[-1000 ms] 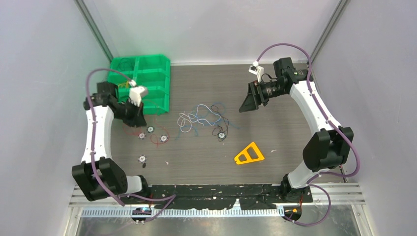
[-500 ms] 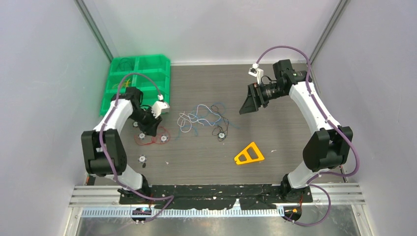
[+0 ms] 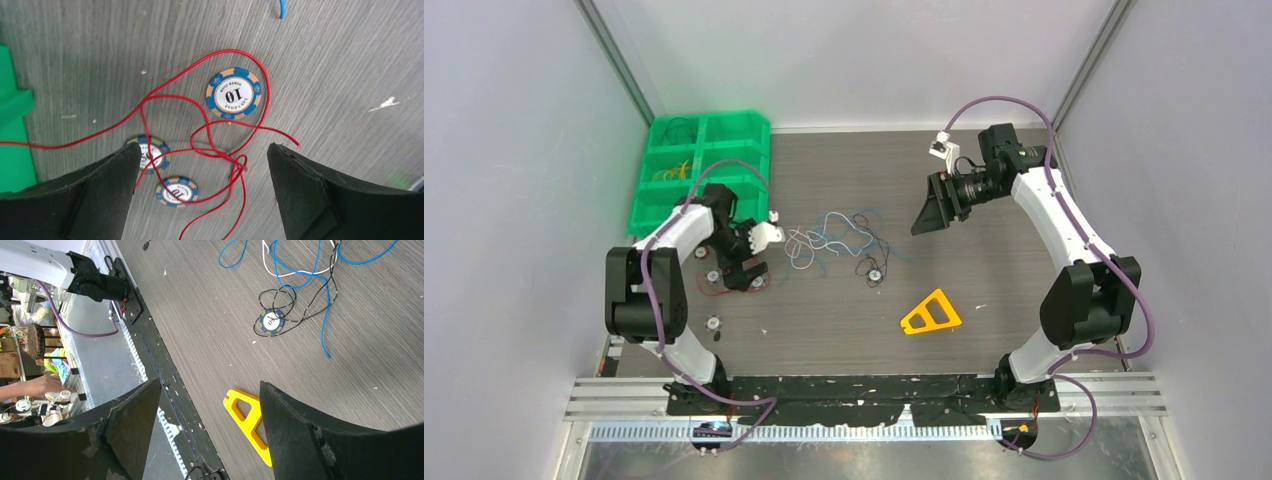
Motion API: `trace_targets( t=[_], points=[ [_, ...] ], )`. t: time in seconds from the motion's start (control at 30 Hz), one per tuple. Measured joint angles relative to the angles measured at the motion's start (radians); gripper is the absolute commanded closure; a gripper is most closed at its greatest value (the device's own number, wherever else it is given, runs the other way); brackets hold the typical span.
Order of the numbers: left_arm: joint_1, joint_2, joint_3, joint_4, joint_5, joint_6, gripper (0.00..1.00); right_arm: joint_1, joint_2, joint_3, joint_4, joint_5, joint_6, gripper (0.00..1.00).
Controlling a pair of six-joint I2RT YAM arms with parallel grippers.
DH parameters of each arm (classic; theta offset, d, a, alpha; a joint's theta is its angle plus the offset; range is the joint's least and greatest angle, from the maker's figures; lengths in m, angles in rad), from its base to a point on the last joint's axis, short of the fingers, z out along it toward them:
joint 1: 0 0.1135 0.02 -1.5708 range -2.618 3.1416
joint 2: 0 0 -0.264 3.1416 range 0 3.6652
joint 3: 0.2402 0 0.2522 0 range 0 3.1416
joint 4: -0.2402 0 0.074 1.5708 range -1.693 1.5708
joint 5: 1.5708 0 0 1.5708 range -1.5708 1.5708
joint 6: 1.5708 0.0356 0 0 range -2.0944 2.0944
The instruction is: Untangle the cables
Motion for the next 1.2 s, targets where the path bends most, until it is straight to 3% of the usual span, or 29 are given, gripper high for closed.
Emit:
trace_targets(
  t=[0.1, 0.17, 0.33, 0.63, 0.73, 0.93, 0.97, 1.2],
  points=[
    [-0.023, 0.001, -0.054, 0.055, -0.030, 0.003, 0.09, 0.000, 0.000, 0.000, 0.000, 0.007, 0.000, 0.22],
    [-0.032, 0.002, -0.077, 0.069, -0.041, 0.000, 0.19, 0.000, 0.000, 0.000, 0.000, 0.013, 0.000, 0.22],
    [-0.053, 0.034, -0.057, 0.070, -0.090, -0.014, 0.27, 0.000, 0.000, 0.000, 0.000, 0.021, 0.001, 0.22],
    [-0.158, 0.046, -0.056, 0.107, -0.256, -0.088, 0.21, 0.000, 0.001, 0.002, 0.000, 0.031, 0.008, 0.23],
    [-0.187, 0.047, -0.068, 0.124, -0.317, -0.126, 0.31, 0.000, 0.001, 0.002, 0.000, 0.033, 0.008, 0.23],
    [-0.217, 0.074, -0.069, 0.129, -0.404, -0.187, 0.95, 0.000, 0.001, 0.002, -0.001, 0.033, 0.008, 0.23],
    [-0.219, 0.076, -0.069, 0.127, -0.410, -0.191, 1.00, 0.000, 0.001, 0.002, -0.001, 0.033, 0.008, 0.23],
    [-0.216, 0.059, -0.083, 0.135, -0.421, -0.213, 1.00, 0.000, 0.000, 0.002, -0.008, 0.037, 0.004, 0.23]
  ],
)
